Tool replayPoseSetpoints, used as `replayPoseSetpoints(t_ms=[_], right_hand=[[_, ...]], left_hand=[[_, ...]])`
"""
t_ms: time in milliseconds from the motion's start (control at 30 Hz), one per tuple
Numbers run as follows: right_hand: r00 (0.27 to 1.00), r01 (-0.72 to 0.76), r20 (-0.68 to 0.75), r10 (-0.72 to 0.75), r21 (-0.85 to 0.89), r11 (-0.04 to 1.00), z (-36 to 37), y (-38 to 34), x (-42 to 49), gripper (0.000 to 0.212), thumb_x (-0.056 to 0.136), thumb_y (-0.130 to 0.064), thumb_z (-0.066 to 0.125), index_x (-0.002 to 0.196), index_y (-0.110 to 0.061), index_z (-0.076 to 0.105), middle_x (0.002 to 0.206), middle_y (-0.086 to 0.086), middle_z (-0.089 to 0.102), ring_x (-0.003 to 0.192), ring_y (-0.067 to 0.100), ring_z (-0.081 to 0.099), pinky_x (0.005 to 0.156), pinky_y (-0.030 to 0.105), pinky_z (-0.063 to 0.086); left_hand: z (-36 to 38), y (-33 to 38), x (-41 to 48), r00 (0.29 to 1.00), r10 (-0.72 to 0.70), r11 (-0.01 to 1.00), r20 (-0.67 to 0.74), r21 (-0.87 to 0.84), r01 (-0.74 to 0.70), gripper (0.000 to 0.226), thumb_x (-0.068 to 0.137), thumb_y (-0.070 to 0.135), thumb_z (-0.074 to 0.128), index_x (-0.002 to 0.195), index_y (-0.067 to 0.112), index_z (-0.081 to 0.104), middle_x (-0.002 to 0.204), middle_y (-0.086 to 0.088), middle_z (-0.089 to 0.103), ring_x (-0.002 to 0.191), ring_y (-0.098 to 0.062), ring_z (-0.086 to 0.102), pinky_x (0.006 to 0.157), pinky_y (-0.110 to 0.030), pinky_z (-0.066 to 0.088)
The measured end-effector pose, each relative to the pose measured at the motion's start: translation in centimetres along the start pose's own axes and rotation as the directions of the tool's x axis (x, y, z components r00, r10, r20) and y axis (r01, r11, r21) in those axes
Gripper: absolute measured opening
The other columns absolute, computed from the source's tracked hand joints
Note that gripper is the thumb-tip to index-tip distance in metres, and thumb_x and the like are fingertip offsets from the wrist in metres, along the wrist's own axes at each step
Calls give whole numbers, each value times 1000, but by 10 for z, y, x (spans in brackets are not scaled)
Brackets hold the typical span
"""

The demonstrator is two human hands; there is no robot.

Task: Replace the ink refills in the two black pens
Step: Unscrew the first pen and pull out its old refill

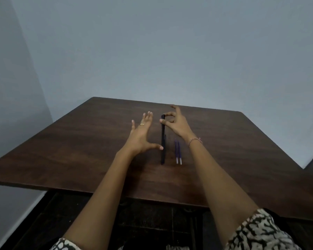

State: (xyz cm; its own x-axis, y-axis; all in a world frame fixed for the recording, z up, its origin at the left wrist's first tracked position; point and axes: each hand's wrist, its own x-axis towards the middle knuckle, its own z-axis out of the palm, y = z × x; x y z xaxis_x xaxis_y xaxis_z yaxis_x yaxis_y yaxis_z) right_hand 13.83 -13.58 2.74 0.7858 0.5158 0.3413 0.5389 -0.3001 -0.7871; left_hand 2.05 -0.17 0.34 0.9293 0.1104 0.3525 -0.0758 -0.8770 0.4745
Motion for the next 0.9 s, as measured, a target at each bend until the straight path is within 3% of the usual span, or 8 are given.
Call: replayPoseSetpoints(t_ms=[100, 233, 333, 433, 533, 600, 700, 900], right_hand=[[993, 29, -115, -9, 173, 985, -8, 1, 4, 77, 81, -12, 72, 142, -21, 25, 125, 2, 57, 74, 10, 67, 73, 14, 49], [980, 66, -201, 15, 393, 917, -26, 4, 9, 76, 80, -4, 72, 139, -24, 28, 126, 3, 57, 78, 19, 71, 85, 21, 52], [963, 75, -257, 78, 535, 841, -38, 5, 11, 71, 75, -6, 77, 131, -25, 38, 118, 2, 61, 86, 23, 71, 79, 16, 52], [948, 75, -290, 128, 598, 798, -43, 10, 14, 48, 74, -5, 77, 115, -17, 54, 105, 12, 65, 88, 23, 69, 74, 20, 53], [953, 73, -269, 139, 650, 756, -42, 18, 17, 34, 76, -1, 74, 107, -9, 63, 93, 10, 69, 83, 18, 69, 68, 21, 53], [956, 89, -263, 132, 686, 722, -39, 24, 19, 28, 77, 1, 72, 103, -5, 65, 88, 7, 71, 75, 13, 70, 64, 17, 53], [958, 99, -260, 121, 696, 711, -31, 30, 22, 21, 78, 3, 70, 97, -5, 67, 76, -1, 73, 65, 6, 69, 59, 13, 51], [974, 66, -203, 98, 671, 739, -13, 33, 25, 15, 82, -3, 68, 96, -9, 68, 86, 6, 72, 73, 13, 68, 71, 22, 56]], left_hand=[[5, 10, 14, 997, 59, 998, -50, 6, -59, 127, 63, 49, 78, 147, 19, -13, 156, 6, -11, 137, -3, -20, 111, -38, -20], [8, 21, 37, 1000, 6, 979, 31, -205, 0, 125, 63, 43, 81, 148, 21, -8, 157, 3, -9, 141, -9, -13, 114, -34, -8], [1, 30, 61, 971, -96, 842, 218, -502, 196, 120, 65, 42, 80, 149, 22, -3, 158, -3, 4, 145, -20, 5, 115, -35, 13], [4, 40, 86, 979, -83, 641, 186, -742, 195, 90, 80, 32, 70, 149, 11, 14, 153, -8, 26, 140, -18, 26, 112, -27, 23], [15, 45, 106, 990, -85, 411, 109, -901, 135, 48, 90, 20, 59, 132, 2, 47, 129, -15, 57, 122, -21, 52, 110, -31, 33], [24, 43, 116, 993, -81, 337, 87, -935, 110, 36, 92, 15, 56, 124, -2, 55, 109, -12, 67, 101, -18, 63, 98, -29, 46], [36, 36, 122, 991, -114, 274, 71, -957, 100, 22, 92, 11, 55, 108, -1, 64, 81, -4, 70, 69, -7, 63, 76, -21, 55], [46, 17, 121, 974, -226, 176, 25, -982, 66, 12, 90, 8, 56, 88, 4, 67, 68, -1, 71, 62, -8, 64, 65, -20, 56]])
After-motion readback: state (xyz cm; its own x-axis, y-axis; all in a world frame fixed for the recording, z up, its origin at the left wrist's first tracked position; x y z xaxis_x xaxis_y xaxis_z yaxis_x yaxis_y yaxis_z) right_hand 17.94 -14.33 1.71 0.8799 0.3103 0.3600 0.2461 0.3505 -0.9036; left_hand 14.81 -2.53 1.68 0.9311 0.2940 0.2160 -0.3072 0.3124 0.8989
